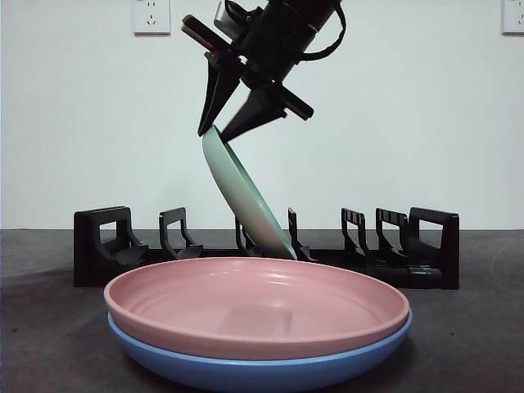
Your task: Place the plate
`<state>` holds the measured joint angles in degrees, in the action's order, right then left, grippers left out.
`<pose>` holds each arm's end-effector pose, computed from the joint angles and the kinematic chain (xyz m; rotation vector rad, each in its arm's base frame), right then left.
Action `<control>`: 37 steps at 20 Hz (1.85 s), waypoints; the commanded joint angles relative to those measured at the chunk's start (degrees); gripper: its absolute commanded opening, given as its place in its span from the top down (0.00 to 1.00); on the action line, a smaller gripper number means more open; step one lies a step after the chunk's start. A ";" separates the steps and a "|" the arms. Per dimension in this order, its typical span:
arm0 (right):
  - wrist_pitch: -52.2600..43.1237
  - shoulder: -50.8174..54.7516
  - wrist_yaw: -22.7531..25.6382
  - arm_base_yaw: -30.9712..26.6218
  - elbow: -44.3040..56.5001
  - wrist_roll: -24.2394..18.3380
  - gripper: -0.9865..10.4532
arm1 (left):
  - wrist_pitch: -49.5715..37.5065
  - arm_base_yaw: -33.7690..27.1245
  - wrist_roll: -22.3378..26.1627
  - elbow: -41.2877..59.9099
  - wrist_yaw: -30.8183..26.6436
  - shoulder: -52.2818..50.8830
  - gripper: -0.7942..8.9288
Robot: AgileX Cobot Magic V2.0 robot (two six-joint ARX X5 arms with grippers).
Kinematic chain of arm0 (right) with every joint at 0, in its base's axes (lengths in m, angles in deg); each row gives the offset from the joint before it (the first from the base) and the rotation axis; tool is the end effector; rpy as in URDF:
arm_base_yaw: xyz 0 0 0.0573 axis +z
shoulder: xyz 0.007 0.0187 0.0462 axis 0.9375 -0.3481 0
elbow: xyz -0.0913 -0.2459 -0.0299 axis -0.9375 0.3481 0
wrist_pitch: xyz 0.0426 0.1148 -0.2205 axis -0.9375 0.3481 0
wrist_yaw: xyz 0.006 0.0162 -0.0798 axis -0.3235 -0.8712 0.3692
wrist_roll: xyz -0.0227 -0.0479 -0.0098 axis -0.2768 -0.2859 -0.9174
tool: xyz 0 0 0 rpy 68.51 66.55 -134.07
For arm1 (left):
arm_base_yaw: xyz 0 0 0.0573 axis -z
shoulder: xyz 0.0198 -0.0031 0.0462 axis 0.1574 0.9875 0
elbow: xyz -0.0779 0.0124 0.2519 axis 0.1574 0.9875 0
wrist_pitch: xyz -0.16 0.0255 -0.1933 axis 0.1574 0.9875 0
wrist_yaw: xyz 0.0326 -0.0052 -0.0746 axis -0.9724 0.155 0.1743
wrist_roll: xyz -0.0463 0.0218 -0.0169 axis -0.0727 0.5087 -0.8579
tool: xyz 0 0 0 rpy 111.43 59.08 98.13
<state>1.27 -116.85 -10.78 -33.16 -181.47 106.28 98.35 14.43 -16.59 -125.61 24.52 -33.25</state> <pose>0.3373 0.2616 0.2962 0.1261 0.9927 0.7884 0.1031 -0.0420 0.3314 -0.0798 0.7059 -0.2212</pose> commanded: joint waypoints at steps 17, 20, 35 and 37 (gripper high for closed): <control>21.51 11.67 -7.21 1.05 -14.56 -12.92 0.90 | -0.33 0.13 0.37 -1.33 -0.33 0.31 0.66; 23.10 17.51 -7.13 2.23 -11.89 -14.73 0.90 | -0.35 0.13 0.31 -1.33 -0.33 0.31 0.66; -0.98 40.70 11.08 23.21 31.65 -9.31 0.90 | -0.59 0.15 -0.94 -1.33 -0.33 0.33 0.66; -1.20 40.15 19.54 27.89 35.01 -9.49 0.90 | -0.59 0.13 -0.94 -1.33 -0.33 0.33 0.66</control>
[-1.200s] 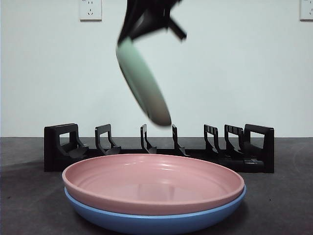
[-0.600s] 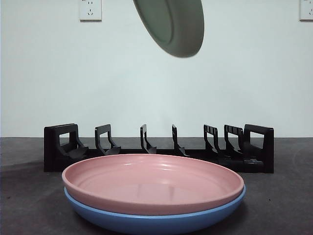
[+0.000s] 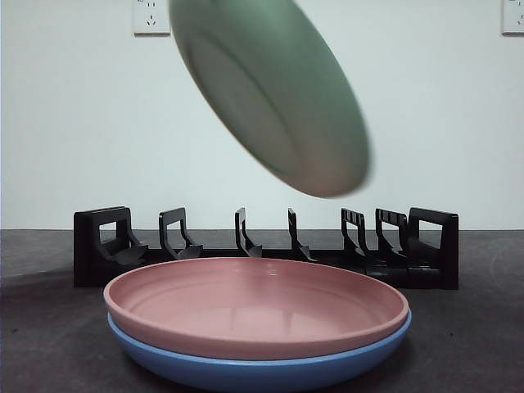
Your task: Place the plate
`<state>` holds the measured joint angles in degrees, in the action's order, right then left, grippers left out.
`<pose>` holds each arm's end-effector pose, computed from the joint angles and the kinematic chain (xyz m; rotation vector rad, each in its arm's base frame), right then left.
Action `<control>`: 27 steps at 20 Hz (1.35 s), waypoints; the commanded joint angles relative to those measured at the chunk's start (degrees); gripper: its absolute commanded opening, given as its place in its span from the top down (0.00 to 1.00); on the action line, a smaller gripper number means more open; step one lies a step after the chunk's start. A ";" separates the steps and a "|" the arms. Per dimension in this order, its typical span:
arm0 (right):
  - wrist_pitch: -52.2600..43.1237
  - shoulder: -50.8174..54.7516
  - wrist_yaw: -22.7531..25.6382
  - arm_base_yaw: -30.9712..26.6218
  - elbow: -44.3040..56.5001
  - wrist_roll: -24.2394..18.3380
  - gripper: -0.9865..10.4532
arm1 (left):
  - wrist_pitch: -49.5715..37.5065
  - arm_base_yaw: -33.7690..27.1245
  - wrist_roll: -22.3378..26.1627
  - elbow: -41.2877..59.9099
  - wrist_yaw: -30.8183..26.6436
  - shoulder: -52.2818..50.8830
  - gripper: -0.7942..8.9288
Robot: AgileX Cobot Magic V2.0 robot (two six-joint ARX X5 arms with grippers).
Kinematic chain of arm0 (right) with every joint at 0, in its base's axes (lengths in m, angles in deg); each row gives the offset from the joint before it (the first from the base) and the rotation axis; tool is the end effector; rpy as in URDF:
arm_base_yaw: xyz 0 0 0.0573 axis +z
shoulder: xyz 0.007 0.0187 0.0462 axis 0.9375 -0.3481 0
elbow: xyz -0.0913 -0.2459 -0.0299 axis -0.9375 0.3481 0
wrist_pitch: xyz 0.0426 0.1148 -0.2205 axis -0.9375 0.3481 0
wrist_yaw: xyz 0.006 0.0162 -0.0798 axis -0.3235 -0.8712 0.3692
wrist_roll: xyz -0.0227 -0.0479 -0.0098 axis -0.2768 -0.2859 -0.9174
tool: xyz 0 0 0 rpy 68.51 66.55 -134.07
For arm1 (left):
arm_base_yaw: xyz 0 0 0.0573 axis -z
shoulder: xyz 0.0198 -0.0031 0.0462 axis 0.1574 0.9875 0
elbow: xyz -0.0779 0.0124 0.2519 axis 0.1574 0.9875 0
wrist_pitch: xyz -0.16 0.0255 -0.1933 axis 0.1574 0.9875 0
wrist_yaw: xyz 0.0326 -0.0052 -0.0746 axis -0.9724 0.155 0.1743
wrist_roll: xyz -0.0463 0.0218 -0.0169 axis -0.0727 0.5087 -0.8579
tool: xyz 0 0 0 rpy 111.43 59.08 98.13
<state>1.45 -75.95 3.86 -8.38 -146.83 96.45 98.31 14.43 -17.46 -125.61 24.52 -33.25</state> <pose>0.1166 0.2181 0.3293 -0.2621 0.7506 1.0600 0.1031 -0.0421 0.3314 -0.0944 0.7070 -0.2160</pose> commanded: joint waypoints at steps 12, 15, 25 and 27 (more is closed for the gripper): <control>1.97 -14.62 17.66 16.94 1.97 0.04 0.90 | -0.57 0.13 -0.02 -1.33 -0.33 0.37 0.66; 2.84 -18.82 17.90 17.09 1.97 0.66 0.90 | -0.55 0.13 -0.02 -1.33 -0.33 0.37 0.66; 3.63 -24.96 17.57 17.09 1.97 1.90 0.89 | -0.37 0.15 -0.02 -1.33 -0.33 0.37 0.66; 3.37 -24.96 16.79 17.09 1.97 2.38 0.81 | -0.39 0.13 0.00 -1.33 -0.33 0.37 0.66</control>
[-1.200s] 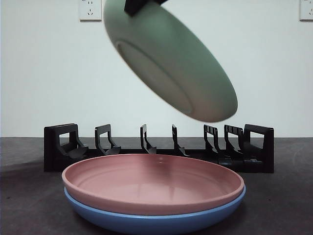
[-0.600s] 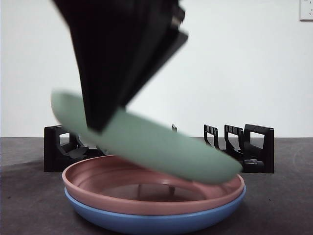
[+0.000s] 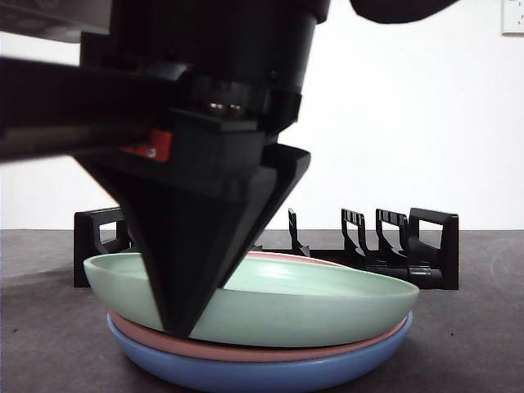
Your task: Place the plate
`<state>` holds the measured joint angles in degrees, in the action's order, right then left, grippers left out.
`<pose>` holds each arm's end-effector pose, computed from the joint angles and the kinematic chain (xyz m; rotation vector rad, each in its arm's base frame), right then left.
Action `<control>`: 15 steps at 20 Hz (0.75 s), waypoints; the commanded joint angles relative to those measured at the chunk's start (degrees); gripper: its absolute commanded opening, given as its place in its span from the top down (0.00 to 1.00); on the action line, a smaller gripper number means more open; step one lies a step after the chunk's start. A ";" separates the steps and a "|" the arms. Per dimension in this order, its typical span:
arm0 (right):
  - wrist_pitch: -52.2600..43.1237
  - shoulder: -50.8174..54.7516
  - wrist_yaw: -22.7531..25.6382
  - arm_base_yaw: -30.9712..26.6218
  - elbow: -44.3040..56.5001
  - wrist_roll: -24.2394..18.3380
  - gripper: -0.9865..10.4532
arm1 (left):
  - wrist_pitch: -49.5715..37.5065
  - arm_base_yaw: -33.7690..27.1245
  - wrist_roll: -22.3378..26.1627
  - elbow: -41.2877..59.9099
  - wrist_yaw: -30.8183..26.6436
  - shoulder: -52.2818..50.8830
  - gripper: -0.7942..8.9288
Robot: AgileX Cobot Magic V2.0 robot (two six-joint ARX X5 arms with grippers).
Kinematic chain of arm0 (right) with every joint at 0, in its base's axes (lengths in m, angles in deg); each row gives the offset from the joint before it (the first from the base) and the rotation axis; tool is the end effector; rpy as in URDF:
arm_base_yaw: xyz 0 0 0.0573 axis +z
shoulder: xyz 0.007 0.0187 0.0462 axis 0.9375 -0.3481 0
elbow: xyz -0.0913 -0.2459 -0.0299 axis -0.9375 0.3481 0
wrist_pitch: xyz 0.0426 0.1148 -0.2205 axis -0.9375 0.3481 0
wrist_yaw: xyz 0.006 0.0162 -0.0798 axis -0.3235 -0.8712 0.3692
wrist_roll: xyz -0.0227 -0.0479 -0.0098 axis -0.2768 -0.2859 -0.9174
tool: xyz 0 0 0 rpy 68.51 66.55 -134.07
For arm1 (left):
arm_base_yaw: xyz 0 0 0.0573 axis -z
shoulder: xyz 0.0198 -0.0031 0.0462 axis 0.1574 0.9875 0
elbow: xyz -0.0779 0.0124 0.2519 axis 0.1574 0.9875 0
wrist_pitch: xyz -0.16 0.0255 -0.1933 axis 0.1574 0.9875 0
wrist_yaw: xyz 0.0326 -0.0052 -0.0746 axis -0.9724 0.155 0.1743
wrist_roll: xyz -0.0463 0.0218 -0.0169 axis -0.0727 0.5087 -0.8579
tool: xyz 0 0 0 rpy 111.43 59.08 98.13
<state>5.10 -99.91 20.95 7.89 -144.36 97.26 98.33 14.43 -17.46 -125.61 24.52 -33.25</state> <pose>0.0721 0.2982 0.2038 -0.8184 0.9971 0.9101 0.1031 -0.0420 0.3314 -0.0943 0.7073 -0.2160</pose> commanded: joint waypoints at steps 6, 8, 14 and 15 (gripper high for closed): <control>-0.48 4.11 0.00 0.66 -3.52 2.34 0.67 | -0.44 0.15 -0.02 -1.33 -0.33 0.37 0.66; -0.09 8.66 1.46 0.07 -4.13 2.29 0.67 | -0.44 0.15 -0.02 -1.33 -0.33 0.37 0.66; 8.11 25.42 15.82 -9.57 -3.45 0.55 0.67 | -2.64 0.15 -0.02 -1.33 -0.33 0.37 0.66; 8.11 27.91 15.76 -13.09 -2.49 0.55 0.67 | -4.04 0.15 -0.02 -1.33 -0.33 0.37 0.66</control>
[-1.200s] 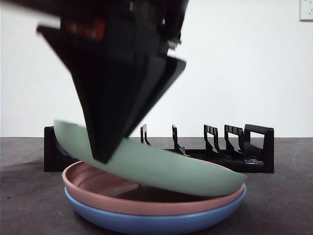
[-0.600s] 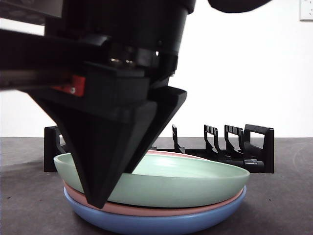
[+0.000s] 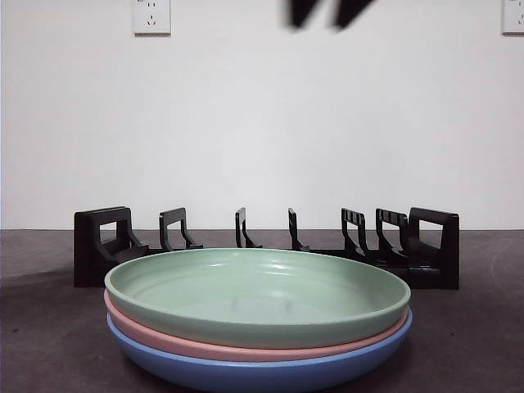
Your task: Place the plate
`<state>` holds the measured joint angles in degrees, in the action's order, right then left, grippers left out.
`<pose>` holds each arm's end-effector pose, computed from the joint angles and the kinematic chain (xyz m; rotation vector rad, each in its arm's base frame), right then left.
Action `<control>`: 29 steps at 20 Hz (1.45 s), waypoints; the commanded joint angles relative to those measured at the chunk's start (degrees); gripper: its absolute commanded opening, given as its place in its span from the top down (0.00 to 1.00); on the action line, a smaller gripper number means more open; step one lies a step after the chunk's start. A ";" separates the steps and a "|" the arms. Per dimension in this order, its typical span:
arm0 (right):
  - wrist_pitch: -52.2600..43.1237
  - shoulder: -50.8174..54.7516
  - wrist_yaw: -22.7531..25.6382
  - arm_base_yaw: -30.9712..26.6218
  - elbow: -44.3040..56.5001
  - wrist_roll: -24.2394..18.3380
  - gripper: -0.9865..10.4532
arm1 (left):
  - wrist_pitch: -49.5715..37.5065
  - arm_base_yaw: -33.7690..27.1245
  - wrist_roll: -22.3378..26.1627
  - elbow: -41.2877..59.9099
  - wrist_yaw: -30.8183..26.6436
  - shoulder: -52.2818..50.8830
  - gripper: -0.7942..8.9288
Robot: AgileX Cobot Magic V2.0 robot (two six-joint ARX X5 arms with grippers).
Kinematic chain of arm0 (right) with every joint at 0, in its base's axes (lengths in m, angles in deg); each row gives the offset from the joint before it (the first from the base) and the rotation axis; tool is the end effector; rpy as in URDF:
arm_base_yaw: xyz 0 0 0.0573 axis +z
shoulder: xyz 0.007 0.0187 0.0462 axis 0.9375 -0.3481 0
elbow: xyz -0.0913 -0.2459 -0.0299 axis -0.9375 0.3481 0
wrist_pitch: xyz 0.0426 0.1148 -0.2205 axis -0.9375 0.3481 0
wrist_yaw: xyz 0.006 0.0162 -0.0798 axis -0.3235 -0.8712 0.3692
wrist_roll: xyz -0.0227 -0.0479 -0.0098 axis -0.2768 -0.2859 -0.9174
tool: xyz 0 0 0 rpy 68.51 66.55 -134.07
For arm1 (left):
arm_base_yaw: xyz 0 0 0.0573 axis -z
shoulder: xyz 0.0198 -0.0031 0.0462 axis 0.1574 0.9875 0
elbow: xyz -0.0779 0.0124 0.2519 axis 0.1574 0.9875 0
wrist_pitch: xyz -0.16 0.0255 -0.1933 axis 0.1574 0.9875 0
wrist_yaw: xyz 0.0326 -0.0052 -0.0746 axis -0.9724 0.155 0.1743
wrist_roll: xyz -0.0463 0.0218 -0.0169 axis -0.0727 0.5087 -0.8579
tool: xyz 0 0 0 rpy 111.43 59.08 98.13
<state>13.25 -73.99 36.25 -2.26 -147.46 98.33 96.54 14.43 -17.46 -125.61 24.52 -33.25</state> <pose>0.0982 0.2012 0.3289 -0.5293 0.6651 0.6009 0.1048 -0.0428 0.3337 -0.1029 0.6775 -0.2213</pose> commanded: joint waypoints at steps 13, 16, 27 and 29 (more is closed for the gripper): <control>-24.46 19.54 -14.78 -46.05 19.10 -13.66 0.72 | -9.62 0.15 0.24 -1.33 -0.31 5.16 0.70; -24.65 19.54 -17.66 -46.99 19.08 -13.25 0.90 | -10.97 0.15 1.95 -1.33 -0.26 5.20 0.91; -24.68 19.76 -17.90 -46.88 19.08 -13.29 0.90 | -11.04 0.00 2.97 -0.76 -0.31 3.63 0.91; -24.68 19.76 -17.88 -46.88 19.08 -13.29 0.90 | -18.75 -1.53 5.29 5.05 -0.26 -0.70 0.91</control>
<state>-10.68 -54.10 18.35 -49.38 -127.92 85.26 78.53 12.79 -14.27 -121.17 24.58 -33.84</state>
